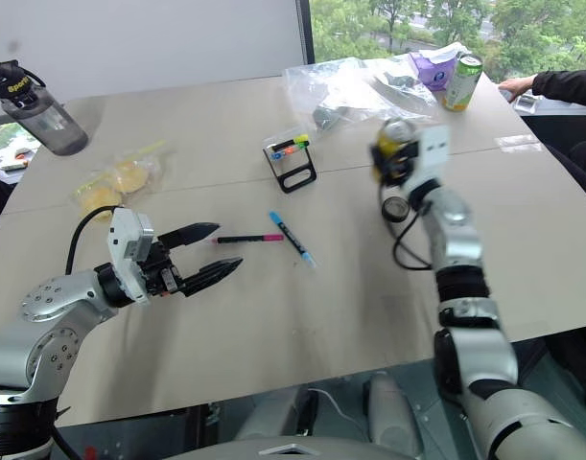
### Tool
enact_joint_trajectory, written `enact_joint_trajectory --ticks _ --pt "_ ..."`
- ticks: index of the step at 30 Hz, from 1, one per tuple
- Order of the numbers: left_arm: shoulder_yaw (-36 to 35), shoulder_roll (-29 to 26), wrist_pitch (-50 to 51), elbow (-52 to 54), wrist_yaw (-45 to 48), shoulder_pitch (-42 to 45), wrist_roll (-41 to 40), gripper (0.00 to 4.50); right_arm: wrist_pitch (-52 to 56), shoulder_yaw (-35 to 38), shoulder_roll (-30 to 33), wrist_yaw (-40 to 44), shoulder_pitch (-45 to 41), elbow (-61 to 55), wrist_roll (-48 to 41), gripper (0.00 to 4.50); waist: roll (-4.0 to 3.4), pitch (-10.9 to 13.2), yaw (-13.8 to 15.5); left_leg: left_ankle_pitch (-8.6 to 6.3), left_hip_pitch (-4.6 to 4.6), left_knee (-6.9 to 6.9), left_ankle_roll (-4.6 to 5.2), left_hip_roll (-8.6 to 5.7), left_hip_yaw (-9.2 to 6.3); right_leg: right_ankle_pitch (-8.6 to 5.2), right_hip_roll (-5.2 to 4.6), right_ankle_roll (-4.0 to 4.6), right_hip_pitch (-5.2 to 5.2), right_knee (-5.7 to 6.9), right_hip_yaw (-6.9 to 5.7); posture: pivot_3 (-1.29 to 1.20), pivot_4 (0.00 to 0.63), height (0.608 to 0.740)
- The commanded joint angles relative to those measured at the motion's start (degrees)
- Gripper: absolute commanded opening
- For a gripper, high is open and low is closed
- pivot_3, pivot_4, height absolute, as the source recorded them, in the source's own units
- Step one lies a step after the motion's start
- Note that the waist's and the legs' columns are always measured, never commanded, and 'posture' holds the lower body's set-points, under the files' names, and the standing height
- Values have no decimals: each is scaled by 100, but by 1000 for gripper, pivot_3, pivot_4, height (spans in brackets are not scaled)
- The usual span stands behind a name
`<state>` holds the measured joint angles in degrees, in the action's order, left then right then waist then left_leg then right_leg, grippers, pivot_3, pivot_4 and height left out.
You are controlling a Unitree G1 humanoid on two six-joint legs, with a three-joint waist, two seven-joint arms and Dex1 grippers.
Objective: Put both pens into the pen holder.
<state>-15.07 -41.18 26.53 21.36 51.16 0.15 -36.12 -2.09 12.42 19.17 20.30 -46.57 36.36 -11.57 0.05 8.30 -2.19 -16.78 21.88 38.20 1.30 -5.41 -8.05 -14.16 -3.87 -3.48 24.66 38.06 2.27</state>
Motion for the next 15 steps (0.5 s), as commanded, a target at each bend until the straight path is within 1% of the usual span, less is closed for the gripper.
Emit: enact_joint_trajectory --ticks 1,5,7,12,13,14,15 --pt "10 2 -173 -16 79 102 37 4500 -677 234 707 -693 -230 640 471 3318 0 0 -14 0 0 -4 0 0 1 0 0 0 2 -1 1 0 150 740" --pt "64 19 -209 -60 102 162 67 4500 -745 375 1202 -1474 -393 1443 713 3318 -1 0 -118 0 -4 -16 1 9 34 0 7 0 11 1 31 0 150 740" --pt "79 15 -219 -69 109 178 72 4500 -669 564 1290 -1783 -452 1715 587 3318 -2 1 -177 0 -6 -16 1 11 41 0 8 0 11 4 38 0 150 740" --pt "85 6 -238 -74 137 172 89 4500 -506 800 1211 -1831 -536 1940 278 3318 -15 9 -219 0 -11 -15 2 18 58 1 17 -1 13 10 58 0 150 740" --pt "84 5 -242 -76 143 168 96 4500 -434 848 1178 -1812 -536 1944 199 4343 -15 9 -218 0 -13 -14 2 18 60 1 18 -1 14 12 60 0 150 740" --pt "83 6 -245 -72 145 162 101 4500 -391 874 1162 -1801 -533 1942 149 4453 -15 9 -216 0 -13 -13 3 20 60 1 19 -1 13 14 59 0 150 740" --pt "83 8 -248 -68 144 155 105 4500 -360 901 1145 -1817 -524 1931 106 4453 -15 9 -208 0 -13 -11 3 21 60 1 20 -1 13 15 59 0 150 740"
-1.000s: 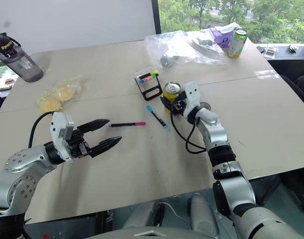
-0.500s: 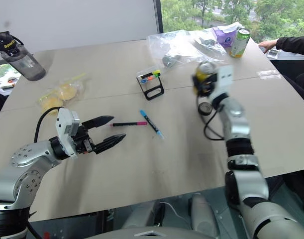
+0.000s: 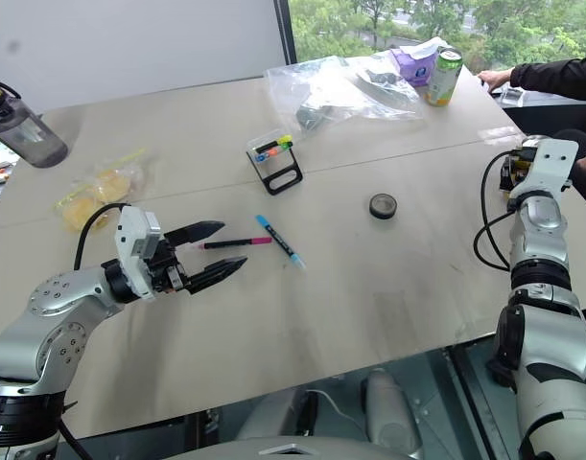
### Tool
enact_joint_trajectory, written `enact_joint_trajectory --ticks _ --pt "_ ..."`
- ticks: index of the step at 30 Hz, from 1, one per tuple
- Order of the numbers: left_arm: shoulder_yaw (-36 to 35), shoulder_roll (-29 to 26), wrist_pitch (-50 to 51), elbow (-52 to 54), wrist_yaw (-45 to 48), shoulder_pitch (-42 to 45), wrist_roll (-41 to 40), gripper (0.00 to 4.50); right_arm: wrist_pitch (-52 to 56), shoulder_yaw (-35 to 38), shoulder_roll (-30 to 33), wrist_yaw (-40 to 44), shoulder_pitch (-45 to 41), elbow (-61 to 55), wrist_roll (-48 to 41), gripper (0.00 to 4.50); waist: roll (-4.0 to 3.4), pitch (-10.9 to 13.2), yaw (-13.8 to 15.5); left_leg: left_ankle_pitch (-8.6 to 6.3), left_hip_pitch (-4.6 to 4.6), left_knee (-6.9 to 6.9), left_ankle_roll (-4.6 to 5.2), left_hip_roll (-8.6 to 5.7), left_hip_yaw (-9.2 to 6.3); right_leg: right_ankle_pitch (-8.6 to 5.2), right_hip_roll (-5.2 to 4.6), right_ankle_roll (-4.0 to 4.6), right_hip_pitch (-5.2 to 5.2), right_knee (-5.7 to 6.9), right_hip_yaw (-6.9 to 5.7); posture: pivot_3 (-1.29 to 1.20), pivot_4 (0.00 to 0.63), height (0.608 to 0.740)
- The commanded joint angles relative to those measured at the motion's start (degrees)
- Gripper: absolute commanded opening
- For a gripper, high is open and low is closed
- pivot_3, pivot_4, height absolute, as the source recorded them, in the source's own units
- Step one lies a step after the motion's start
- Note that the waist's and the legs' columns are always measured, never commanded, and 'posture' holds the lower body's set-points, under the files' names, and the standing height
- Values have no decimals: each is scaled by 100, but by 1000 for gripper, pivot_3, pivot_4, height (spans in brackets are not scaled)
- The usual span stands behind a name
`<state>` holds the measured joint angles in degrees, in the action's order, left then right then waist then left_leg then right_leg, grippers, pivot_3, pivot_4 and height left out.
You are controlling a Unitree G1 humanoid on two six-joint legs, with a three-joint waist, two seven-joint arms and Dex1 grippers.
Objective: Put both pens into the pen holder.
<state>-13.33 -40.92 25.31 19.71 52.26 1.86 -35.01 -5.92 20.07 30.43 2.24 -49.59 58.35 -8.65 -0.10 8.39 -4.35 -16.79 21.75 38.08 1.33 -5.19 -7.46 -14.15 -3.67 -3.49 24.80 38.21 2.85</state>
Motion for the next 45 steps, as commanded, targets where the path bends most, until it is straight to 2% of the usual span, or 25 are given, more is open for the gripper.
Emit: enact_joint_trajectory --ticks 1,10,15,24,26,28,31,33,36,43,44,45 --pt "-89 -14 -129 101 32 -21 -2 4500 35 147 14 -18 -212 -278 -207 4453 1 -1 22 0 0 2 0 0 -1 0 0 0 -1 1 -1 0 150 740" --pt "-63 -7 -207 39 47 -40 32 4500 -141 82 65 -123 -98 -445 -90 4453 1 -1 54 -1 2 8 1 0 -5 0 -1 0 -2 1 -7 0 150 740" --pt "-65 -5 -223 6 54 -25 42 4500 -932 -99 189 -101 -72 -828 224 4453 1 -1 37 -1 1 8 1 0 -2 0 0 0 0 5 -4 0 150 740" --pt "-77 15 -260 -23 73 -9 88 4500 -1508 -188 287 48 -42 -1139 333 4453 2 -1 50 0 1 13 1 0 -3 0 0 0 -2 9 -5 0 150 740" --pt "-77 22 -273 -25 76 -20 92 4500 -1563 -250 181 558 -28 -1405 116 4453 2 -1 41 0 1 13 0 0 -3 0 0 0 -1 9 -5 0 150 740" --pt "-71 28 -287 -37 79 -24 95 4500 -1105 -425 -40 1566 114 -1979 -403 4453 2 -1 31 -1 0 13 1 0 -2 0 1 0 -1 10 -4 0 150 740" --pt "-46 41 -302 -59 87 -7 101 4500 214 -1168 -148 3234 812 -3400 -1085 4453 5 -4 41 -1 -2 13 1 9 -3 0 5 0 -3 11 -4 0 150 740" --pt "-14 56 -310 -68 95 8 105 4500 1064 -1905 9 4066 1464 -4291 -1141 4453 5 -4 74 -1 1 17 1 12 -12 0 4 0 -5 11 -11 0 150 740" --pt "-10 70 -319 -53 99 -9 101 4500 1493 -2348 77 4303 1791 -4646 -866 4453 4 -3 188 -2 7 19 2 10 -22 0 1 0 -5 5 -25 0 150 740" --pt "-78 60 -363 29 107 -168 102 4500 1994 -2703 -12 4499 1650 -4657 -619 4453 2 -2 219 -2 5 25 1 -2 -24 1 -6 0 -6 7 -27 0 150 740" --pt "-82 60 -372 31 105 -183 105 4500 2016 -2762 -7 4541 1622 -4615 -542 3945 2 -2 219 -2 4 23 1 0 -24 1 -4 0 -5 7 -27 0 150 740" --pt "-80 61 -379 36 99 -195 109 4500 2007 -2800 -3 4580 1597 -4569 -474 3668 3 -2 220 -2 5 22 0 0 -27 0 -4 0 -5 7 -30 0 150 740"
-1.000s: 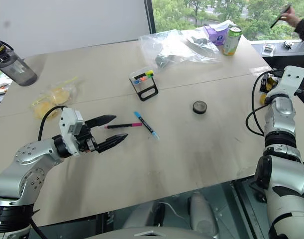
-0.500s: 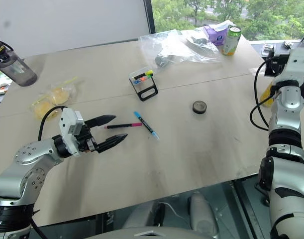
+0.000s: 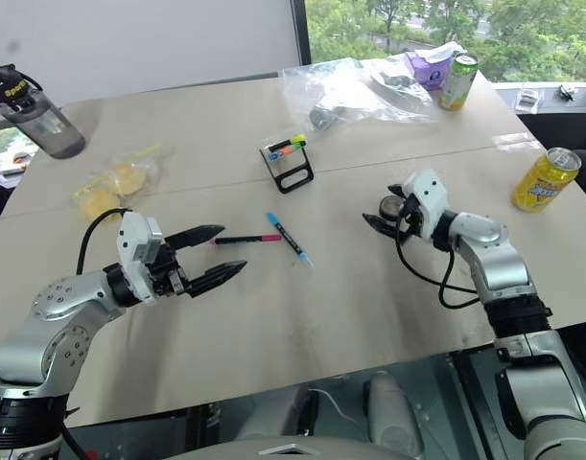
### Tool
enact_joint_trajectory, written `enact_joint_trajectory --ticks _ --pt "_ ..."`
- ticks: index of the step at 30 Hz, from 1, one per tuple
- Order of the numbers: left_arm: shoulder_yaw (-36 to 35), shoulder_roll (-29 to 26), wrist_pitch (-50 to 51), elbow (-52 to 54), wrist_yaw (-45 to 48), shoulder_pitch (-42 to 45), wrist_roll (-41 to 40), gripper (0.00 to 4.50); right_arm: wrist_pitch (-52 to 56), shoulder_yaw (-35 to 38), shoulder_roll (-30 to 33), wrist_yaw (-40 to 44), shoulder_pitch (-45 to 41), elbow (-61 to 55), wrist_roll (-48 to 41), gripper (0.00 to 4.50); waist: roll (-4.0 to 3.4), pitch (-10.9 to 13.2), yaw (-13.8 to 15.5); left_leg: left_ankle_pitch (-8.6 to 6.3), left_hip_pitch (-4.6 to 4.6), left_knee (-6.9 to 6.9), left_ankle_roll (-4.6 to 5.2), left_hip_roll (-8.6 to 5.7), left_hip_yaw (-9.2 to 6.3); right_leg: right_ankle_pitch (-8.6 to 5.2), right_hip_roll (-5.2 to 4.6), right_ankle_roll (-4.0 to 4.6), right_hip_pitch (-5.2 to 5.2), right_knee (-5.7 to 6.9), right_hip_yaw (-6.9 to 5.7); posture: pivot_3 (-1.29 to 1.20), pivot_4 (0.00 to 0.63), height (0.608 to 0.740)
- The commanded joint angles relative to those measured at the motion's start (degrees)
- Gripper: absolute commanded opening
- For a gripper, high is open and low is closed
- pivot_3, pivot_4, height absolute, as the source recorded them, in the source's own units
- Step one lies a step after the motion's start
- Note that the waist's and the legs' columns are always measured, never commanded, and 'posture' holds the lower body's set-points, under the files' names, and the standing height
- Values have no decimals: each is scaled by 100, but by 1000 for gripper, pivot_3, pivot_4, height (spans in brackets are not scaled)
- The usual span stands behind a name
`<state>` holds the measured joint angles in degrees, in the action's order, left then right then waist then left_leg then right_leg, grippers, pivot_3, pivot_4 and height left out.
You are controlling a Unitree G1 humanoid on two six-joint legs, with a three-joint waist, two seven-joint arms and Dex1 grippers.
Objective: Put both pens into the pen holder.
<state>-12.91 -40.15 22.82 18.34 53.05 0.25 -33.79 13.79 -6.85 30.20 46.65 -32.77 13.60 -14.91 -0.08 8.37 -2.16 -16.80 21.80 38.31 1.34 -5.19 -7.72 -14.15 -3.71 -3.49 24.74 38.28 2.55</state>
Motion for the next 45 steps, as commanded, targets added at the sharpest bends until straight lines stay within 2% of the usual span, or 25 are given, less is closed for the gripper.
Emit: enact_joint_trajectory --ticks 1,4,8,11,14,17,22,25,29,32,36,37,45 --pt "-122 -16 -137 179 13 -46 -9 4500 173 -155 27 141 -124 -46 221 3256 0 0 1 0 0 0 0 0 0 0 -1 0 0 0 -1 0 150 740" --pt "-144 -12 -156 217 -23 -97 -4 4500 592 -305 88 110 -221 67 463 1642 0 0 4 0 2 1 0 -3 0 0 -5 0 0 -3 0 0 150 740" --pt "-169 -20 -178 246 -52 -152 -10 4500 1021 -375 121 -14 -306 153 744 81 0 0 7 0 2 1 0 -3 0 0 -5 0 0 -3 -1 0 150 740" --pt "-183 -27 -194 254 -56 -185 -15 4500 1114 -328 85 -87 -357 187 852 81 1 0 3 0 2 0 0 -3 0 0 -4 0 0 -3 -1 0 150 740" --pt "-195 -36 -209 247 -41 -206 -23 4500 737 -183 -13 -88 -387 156 796 81 1 0 4 0 2 0 0 -3 0 0 -5 0 0 -3 -1 0 150 740" --pt "-169 -38 -222 206 -25 -176 -15 4500 497 9 -75 22 -358 15 585 799 1 -1 0 0 2 0 0 -3 0 0 -4 0 0 -3 -1 0 150 740" --pt "-125 -41 -242 153 -3 -110 5 4500 325 202 -109 -273 -364 137 664 3050 1 0 2 0 3 1 0 -3 -1 0 -4 0 0 -3 -2 0 150 740" --pt "-114 -44 -255 121 20 -82 16 4500 404 214 -71 -433 -378 266 780 3050 1 -1 2 0 2 0 0 -3 0 0 -4 0 0 -3 -2 0 150 740" --pt "-113 -57 -274 73 48 -44 34 4500 675 66 -6 -238 -250 229 846 3050 2 -1 -8 0 2 0 0 -3 1 0 -4 0 0 -3 0 0 150 740" --pt "-119 -63 -279 54 63 -16 47 4500 717 -34 4 -160 -225 209 931 2228 2 -1 -8 0 2 0 0 -3 0 0 -3 0 0 -3 -1 0 150 740" --pt "-139 -70 -280 50 74 -14 58 4500 685 -22 -61 -162 -240 192 935 343 4 -2 -9 0 2 0 0 -3 0 0 -4 0 0 -3 -1 0 150 740" --pt "-143 -69 -283 52 74 -23 61 4500 689 -33 -58 -148 -239 193 940 133 4 -2 -9 0 1 0 0 -3 0 0 -4 0 0 -3 0 0 150 740" --pt "-139 -45 -282 74 60 -63 79 4500 419 124 -134 -452 -419 444 1022 133 5 -3 -13 0 0 0 0 -3 0 0 -3 0 -1 -3 -1 0 150 740"
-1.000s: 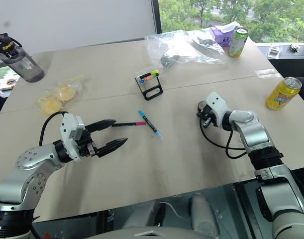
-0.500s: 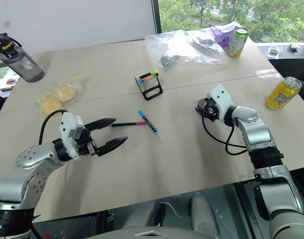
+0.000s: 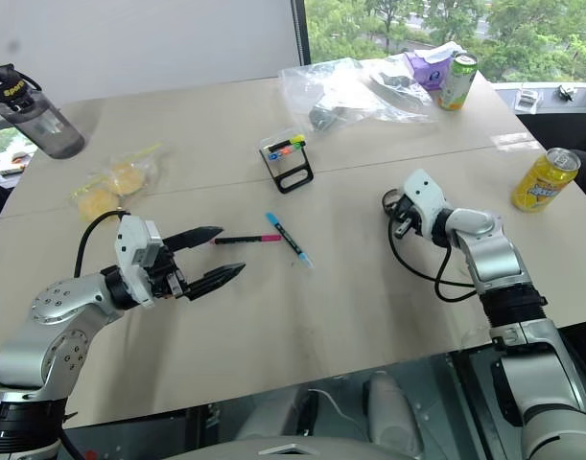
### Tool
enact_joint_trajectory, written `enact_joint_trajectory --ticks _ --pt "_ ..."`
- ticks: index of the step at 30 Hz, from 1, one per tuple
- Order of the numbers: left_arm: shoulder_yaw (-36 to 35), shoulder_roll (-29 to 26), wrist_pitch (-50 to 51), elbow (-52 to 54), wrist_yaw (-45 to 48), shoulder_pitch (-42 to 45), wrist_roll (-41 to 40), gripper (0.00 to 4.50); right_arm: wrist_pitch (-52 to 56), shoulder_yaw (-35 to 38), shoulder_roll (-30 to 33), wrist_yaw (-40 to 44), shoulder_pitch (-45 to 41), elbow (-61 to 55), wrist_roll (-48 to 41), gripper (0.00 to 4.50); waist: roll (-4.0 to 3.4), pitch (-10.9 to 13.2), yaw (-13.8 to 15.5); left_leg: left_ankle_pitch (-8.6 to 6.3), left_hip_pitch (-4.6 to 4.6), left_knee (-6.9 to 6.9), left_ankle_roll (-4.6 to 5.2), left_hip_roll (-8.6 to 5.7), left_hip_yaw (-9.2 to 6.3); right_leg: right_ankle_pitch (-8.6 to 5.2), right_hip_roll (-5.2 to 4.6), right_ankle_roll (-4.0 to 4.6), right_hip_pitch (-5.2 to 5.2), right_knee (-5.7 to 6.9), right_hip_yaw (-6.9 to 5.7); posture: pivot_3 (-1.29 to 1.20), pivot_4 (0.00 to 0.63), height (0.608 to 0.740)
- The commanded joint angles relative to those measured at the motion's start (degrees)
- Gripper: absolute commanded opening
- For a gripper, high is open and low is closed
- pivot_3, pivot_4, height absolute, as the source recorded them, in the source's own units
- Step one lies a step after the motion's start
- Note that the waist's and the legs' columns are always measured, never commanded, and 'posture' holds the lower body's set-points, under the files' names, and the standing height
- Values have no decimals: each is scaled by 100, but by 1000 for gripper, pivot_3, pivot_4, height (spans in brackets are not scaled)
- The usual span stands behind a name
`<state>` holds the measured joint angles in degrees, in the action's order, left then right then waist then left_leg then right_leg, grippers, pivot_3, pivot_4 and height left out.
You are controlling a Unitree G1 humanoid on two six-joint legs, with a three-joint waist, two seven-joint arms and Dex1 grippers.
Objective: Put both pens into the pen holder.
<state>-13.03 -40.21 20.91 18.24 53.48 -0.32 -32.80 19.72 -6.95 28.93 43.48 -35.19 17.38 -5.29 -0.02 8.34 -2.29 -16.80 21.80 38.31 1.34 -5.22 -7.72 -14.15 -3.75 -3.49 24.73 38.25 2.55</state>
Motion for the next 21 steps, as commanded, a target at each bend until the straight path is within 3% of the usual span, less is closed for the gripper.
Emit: enact_joint_trajectory --ticks 1,7,12,14,19,21 --pt "-125 -38 -93 84 18 -7 -18 4500 -198 107 14 -111 -188 95 88 133 0 0 3 0 0 0 0 0 0 0 0 0 0 0 0 0 150 740" --pt "-135 -38 -95 109 10 -36 -13 4500 -235 51 42 40 -163 129 132 133 0 0 6 0 1 0 0 0 0 0 0 0 0 0 -1 0 150 740" --pt "-141 -54 -91 107 6 -35 -8 4500 4 65 16 140 -152 -30 67 1709 0 0 5 0 1 0 0 0 0 0 -1 0 0 0 -1 0 150 740" --pt "-140 -58 -90 103 5 -22 -5 4500 150 24 29 109 -198 33 132 2655 0 0 5 0 1 0 0 0 0 0 0 0 0 0 -1 0 150 740" --pt "-147 -60 -92 120 -10 -32 3 4500 585 -125 76 96 -350 182 321 2655 1 0 4 0 1 0 0 0 0 0 0 0 0 0 0 0 150 740" --pt "-146 -62 -88 126 -17 -34 7 4500 590 -194 74 90 -439 308 408 2137 1 0 7 0 1 0 0 0 -1 0 -1 0 0 0 -1 0 150 740"
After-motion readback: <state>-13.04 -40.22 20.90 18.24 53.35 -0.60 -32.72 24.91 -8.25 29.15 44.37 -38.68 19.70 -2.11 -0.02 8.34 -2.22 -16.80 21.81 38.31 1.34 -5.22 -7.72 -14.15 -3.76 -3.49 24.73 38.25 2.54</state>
